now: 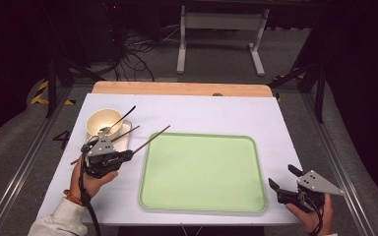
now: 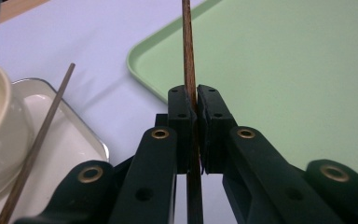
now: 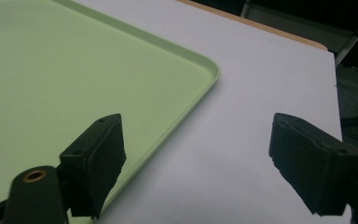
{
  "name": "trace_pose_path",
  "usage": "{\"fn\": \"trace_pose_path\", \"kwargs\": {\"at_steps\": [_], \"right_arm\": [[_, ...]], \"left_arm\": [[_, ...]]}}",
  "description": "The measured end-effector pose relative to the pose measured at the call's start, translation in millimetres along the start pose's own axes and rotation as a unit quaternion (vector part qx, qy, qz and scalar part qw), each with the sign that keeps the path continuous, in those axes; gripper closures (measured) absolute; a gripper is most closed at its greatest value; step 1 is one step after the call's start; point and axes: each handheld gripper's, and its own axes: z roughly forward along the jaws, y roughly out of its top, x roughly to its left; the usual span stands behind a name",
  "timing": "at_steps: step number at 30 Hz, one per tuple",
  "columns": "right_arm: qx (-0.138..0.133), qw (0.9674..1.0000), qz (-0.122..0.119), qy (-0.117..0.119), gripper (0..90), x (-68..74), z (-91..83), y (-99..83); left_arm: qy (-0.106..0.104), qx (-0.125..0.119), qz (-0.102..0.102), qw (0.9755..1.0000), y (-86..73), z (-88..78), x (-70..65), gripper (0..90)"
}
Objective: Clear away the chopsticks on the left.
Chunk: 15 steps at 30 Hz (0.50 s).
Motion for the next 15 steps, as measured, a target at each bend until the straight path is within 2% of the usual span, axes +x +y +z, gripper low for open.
{"fn": "trace_pose_path", "kwargs": {"at_steps": [4,8,10,15], "right_arm": [[-0.001,1.0,0.001,-0.003,18.6,-0.7,-0.3,-0.2],[-0.006,0.9999,0.007,-0.01,18.6,-1.9,-1.8,0.0],[-0.006,0.9999,0.008,-0.012,18.6,-2.4,-2.1,-0.1],[-0.007,0.9998,0.008,-0.014,18.6,-2.2,-2.2,0.1]], "left_arm": [[-0.006,0.0,0.001,1.0,4.5,6.4,-7.3,85.3],[-0.022,-0.005,-0.007,0.9997,8.8,14.0,-17.8,85.3],[-0.033,-0.002,-0.001,0.9995,12.4,19.1,-26.0,85.3],[-0.045,0.009,0.01,0.9989,18.3,30.4,-40.2,85.3]]}}
